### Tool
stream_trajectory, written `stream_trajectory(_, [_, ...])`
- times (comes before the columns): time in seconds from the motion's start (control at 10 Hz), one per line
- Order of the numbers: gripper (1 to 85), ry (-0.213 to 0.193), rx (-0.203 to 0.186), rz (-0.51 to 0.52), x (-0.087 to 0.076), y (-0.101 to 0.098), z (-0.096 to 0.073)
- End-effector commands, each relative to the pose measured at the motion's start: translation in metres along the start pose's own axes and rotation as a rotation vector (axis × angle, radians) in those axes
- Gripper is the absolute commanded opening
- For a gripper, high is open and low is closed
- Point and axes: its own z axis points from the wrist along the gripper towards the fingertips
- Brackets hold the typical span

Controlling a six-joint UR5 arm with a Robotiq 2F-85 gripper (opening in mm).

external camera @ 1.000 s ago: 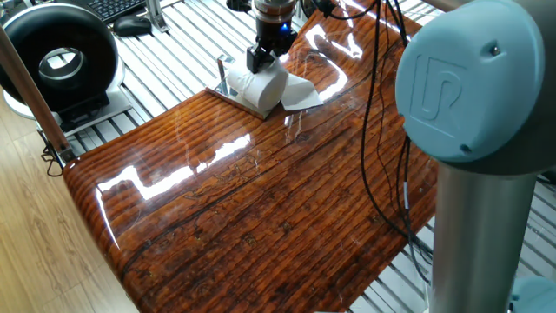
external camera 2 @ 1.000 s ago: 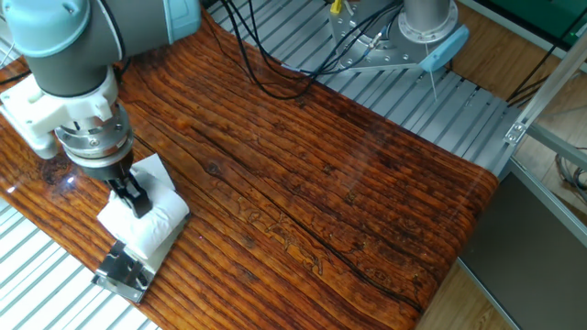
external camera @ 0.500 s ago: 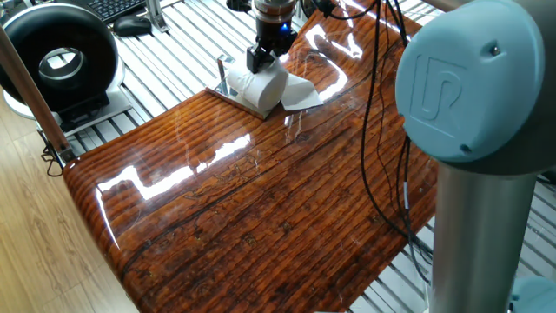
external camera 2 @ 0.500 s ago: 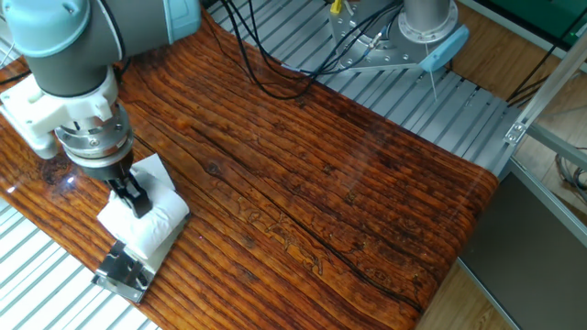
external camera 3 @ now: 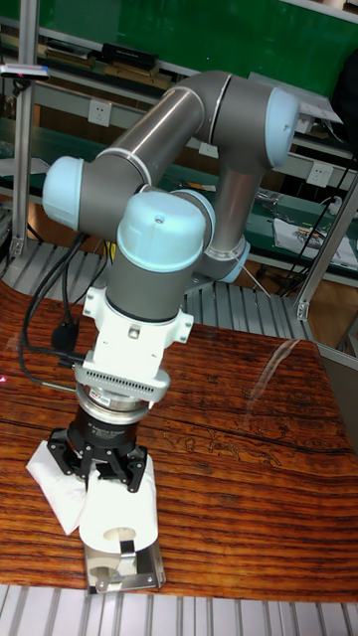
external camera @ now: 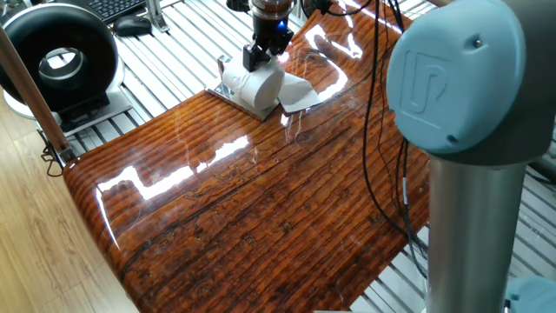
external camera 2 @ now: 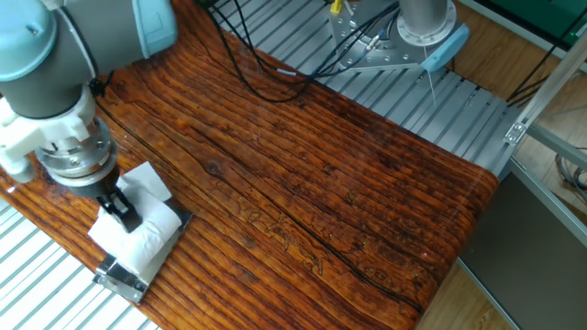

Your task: Put the toilet paper on its holder

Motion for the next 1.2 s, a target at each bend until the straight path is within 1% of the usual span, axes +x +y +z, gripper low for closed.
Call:
stream_trajectory(0.0, [1.0,-0.011,-0.025,-0.014,-0.017,-0.002,-0.010])
stream_trajectory(0.1, [1.0,-0.011,-0.025,-0.011,-0.022,0.002,-0.015])
stream_trajectory(0.3, [1.0,-0.036,-0.048,-0.004,-0.034,0.019,-0.018])
stream_trajectory(0.4, [1.0,-0.050,-0.063,-0.011,-0.040,0.026,-0.017])
stream_trajectory(0.5, [1.0,-0.054,-0.073,-0.013,-0.046,0.032,-0.015])
stream_trajectory(0.6, [1.0,-0.054,-0.066,-0.016,-0.049,0.034,-0.014])
stream_trajectory(0.8, [1.0,-0.053,-0.057,-0.032,-0.052,0.032,-0.010])
stream_trajectory(0.9, [1.0,-0.037,-0.048,-0.058,-0.049,0.028,-0.007])
stream_trajectory(1.0, [1.0,0.010,-0.020,-0.111,-0.036,0.016,-0.004])
stream_trajectory(1.1, [17.7,0.019,-0.022,-0.165,-0.034,0.012,-0.002])
